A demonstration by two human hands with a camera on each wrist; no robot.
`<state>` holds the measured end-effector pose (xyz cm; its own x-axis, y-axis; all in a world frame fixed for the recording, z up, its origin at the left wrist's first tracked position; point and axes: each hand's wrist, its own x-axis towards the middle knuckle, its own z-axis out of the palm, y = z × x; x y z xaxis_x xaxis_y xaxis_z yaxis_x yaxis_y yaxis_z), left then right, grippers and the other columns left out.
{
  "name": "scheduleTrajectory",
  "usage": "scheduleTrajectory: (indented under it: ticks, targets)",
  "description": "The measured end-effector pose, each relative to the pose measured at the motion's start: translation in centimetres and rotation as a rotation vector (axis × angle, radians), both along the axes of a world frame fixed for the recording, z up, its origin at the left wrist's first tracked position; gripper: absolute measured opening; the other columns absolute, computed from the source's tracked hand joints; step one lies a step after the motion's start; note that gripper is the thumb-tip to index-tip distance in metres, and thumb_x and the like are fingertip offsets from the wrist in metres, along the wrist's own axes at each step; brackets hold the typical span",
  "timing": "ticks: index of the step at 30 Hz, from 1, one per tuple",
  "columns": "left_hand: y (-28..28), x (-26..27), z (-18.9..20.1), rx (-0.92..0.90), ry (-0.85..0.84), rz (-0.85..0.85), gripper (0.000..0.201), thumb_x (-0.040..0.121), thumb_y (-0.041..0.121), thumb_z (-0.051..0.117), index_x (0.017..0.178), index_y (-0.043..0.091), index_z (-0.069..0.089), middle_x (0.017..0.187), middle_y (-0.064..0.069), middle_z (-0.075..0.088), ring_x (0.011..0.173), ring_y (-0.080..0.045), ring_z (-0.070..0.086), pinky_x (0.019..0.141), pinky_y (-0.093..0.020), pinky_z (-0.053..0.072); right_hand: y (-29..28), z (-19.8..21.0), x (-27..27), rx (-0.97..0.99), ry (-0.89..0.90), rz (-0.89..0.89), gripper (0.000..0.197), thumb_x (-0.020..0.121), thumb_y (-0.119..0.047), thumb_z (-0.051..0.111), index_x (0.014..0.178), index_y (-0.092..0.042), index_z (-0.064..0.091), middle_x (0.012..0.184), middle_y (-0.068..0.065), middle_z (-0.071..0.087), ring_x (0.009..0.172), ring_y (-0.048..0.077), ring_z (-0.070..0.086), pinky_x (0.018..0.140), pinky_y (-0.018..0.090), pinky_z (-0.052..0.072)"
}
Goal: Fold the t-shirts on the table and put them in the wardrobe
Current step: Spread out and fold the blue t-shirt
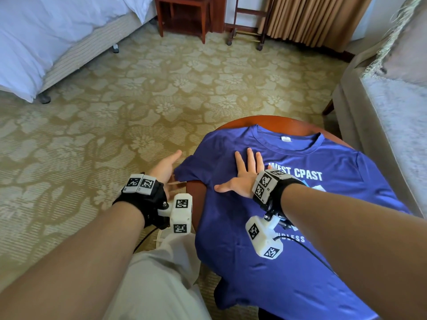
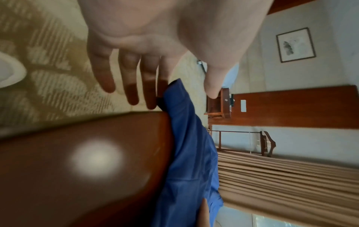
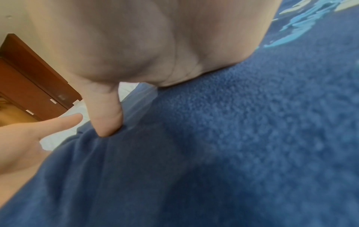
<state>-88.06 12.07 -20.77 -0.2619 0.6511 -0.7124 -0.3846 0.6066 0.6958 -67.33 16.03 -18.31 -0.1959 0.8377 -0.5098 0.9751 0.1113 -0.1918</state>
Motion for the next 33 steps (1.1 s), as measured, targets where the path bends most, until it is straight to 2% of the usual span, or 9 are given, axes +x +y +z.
scheduleTrajectory:
  ticks: [4,11,15,19,24,27,29,31,33]
  targets:
    - [-0.7,1.6,-0.5,0.051,-0.267,-0.056,0.063,0.082,0.061,0.063,0.122,0.012,0.067,0.122,-0.013,0.068,0.114,-0.034,0.064,0.103,-0.05,0.046,0.2,-0.2,-0.1,-0.001,-0.003,0.0,0.123,0.063,-0.083,0.056,0.151,-0.035,-0.015,0.157,-0.002,-0.03,0.143,0.024,-0.03,0.115,0.058,-0.012]
    - [0.0,2.3,-0.1,0.131,-0.272,0.081,0.049,0.102,0.044,0.043,0.126,0.005,0.06,0.12,-0.012,0.067,0.095,-0.029,0.067,0.069,-0.039,0.051,0.1,-0.4,-0.2,0.027,-0.008,0.005,0.123,0.063,-0.084,0.055,0.152,-0.035,-0.015,0.157,-0.002,-0.029,0.143,0.024,-0.029,0.114,0.058,-0.012]
    - [0.7,1.6,1.0,0.139,-0.226,0.129,0.049,0.1,0.046,0.047,0.123,0.005,0.059,0.119,-0.014,0.066,0.099,-0.03,0.067,0.071,-0.044,0.054,0.1,-0.4,-0.2,0.033,0.002,0.002,0.124,0.063,-0.083,0.056,0.152,-0.035,-0.015,0.157,-0.002,-0.029,0.143,0.024,-0.03,0.114,0.058,-0.012]
    - [1.6,0.4,0.3,0.184,-0.059,0.172,0.053,0.089,0.048,0.062,0.121,0.007,0.062,0.121,-0.012,0.068,0.106,-0.027,0.068,0.097,-0.048,0.052,0.5,0.4,0.0,-0.037,0.127,-0.067,0.118,0.065,-0.077,0.061,0.153,-0.036,-0.006,0.159,-0.004,-0.025,0.144,0.023,-0.028,0.116,0.057,-0.008]
    - [2.0,2.3,3.6,0.348,0.104,0.202,0.045,0.091,0.038,0.064,0.123,0.007,0.06,0.124,-0.006,0.065,0.112,-0.02,0.064,0.098,-0.041,0.05,0.8,3.0,0.7,-0.017,0.378,-0.25,0.1,0.072,-0.061,0.067,0.154,-0.034,0.016,0.162,-0.004,-0.012,0.149,0.024,-0.007,0.119,0.051,0.01]
    - [1.9,4.5,6.1,0.41,0.248,0.143,0.011,0.1,0.024,0.055,0.095,0.018,0.063,0.103,-0.004,0.065,0.101,-0.018,0.062,0.098,-0.037,0.05,1.0,4.4,2.0,0.138,0.422,-0.374,0.09,0.073,-0.056,0.068,0.15,-0.031,0.028,0.161,-0.001,0.0,0.145,0.028,0.012,0.115,0.044,0.023]
    - [1.8,5.7,7.3,0.434,0.418,0.032,0.025,0.101,0.023,0.051,0.077,0.023,0.057,0.083,0.002,0.058,0.082,-0.013,0.057,0.086,-0.027,0.049,1.1,5.2,3.3,0.228,0.44,-0.458,0.085,0.075,-0.053,0.068,0.147,-0.026,0.034,0.158,0.001,0.012,0.14,0.027,0.02,0.113,0.042,0.026]
    - [1.6,7.0,8.3,0.463,0.629,-0.14,0.023,0.103,0.026,0.046,0.085,0.022,0.06,0.079,0.004,0.053,0.073,-0.011,0.051,0.072,-0.025,0.041,1.3,5.8,4.8,0.279,0.46,-0.529,0.081,0.074,-0.052,0.068,0.144,-0.022,0.038,0.151,0.003,0.023,0.136,0.027,0.026,0.111,0.043,0.029]
    - [1.7,8.4,8.7,0.436,0.737,-0.289,0.028,0.104,0.028,0.042,0.117,0.013,0.063,0.092,0.0,0.06,0.089,-0.02,0.057,0.077,-0.024,0.036,1.3,6.1,6.3,0.296,0.468,-0.568,0.077,0.075,-0.052,0.067,0.141,-0.021,0.041,0.145,0.005,0.03,0.132,0.028,0.031,0.108,0.042,0.031]
